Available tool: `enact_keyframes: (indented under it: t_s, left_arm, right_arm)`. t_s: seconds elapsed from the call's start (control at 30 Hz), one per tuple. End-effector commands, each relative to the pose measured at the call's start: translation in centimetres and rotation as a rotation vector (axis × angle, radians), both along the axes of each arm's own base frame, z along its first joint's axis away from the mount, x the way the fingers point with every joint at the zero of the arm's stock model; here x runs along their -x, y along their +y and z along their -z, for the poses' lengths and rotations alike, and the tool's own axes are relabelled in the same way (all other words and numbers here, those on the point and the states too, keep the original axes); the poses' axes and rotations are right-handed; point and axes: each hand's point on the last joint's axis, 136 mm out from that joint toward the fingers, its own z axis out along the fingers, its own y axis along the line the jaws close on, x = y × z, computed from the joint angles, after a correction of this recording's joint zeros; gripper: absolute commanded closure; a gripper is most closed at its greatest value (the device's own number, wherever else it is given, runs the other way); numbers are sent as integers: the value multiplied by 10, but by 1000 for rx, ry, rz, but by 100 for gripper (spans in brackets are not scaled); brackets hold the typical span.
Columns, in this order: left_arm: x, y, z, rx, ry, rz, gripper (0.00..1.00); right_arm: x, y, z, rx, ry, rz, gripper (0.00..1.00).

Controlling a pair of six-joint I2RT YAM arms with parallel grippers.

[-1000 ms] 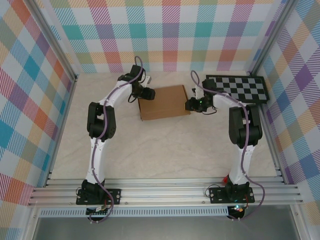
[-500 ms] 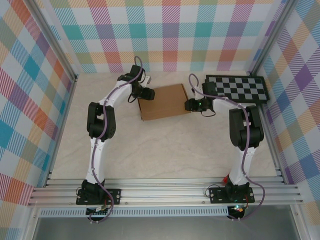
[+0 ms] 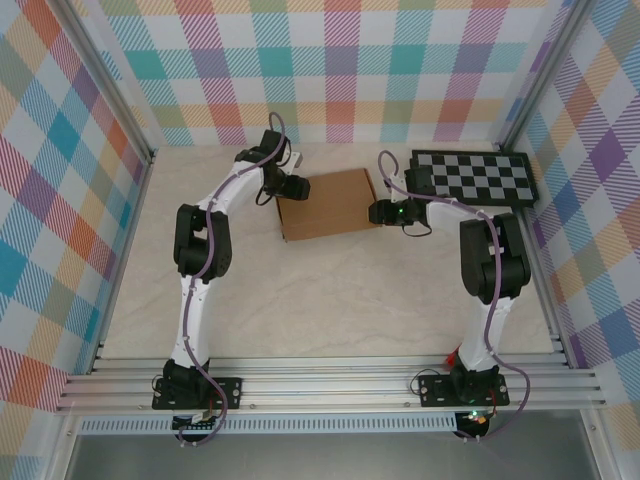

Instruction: Fold the paper box

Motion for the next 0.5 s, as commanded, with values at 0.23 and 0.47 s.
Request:
enact_keyframes:
  t_s: [0.23, 0.47]
  left_arm:
    - [24, -1, 27, 3, 128, 26, 33]
    - [24, 1, 29, 6, 135, 21, 33]
  right_arm:
    - [37, -10, 0, 46, 119, -7, 54]
    - [50, -10, 3, 2, 143, -6, 63]
